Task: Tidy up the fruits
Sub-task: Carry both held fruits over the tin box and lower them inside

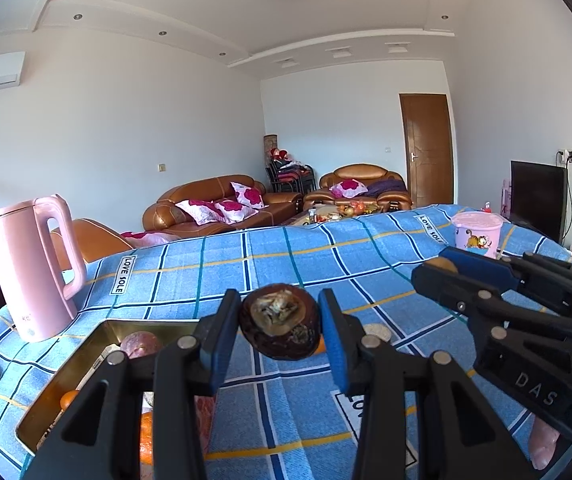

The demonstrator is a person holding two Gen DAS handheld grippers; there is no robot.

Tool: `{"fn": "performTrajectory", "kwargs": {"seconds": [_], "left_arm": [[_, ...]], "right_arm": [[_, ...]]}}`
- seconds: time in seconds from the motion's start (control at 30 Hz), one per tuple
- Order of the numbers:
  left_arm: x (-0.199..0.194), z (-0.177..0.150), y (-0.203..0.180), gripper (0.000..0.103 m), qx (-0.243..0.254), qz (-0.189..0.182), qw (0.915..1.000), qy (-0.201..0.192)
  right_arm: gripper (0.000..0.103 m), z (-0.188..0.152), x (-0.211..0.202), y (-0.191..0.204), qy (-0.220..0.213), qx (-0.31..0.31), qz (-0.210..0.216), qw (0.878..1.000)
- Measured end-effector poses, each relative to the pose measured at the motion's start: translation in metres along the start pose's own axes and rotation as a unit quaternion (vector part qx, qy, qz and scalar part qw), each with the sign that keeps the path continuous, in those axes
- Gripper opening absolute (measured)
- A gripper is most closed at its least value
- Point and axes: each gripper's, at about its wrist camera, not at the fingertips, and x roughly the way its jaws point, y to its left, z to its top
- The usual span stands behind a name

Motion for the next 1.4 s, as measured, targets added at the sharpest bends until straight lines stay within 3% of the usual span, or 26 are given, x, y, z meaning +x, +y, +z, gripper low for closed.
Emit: {"fn": "performTrajectory", "kwargs": {"seconds": [1.4], "left_arm": [[-0.035, -0.025, 0.12, 0.042, -0.068, 0.102, 0.9916, 0.042]], "right_arm": [[0.029, 0.013, 0.037, 0.119, 0.018, -0.055, 0.114, 0.992]]}}
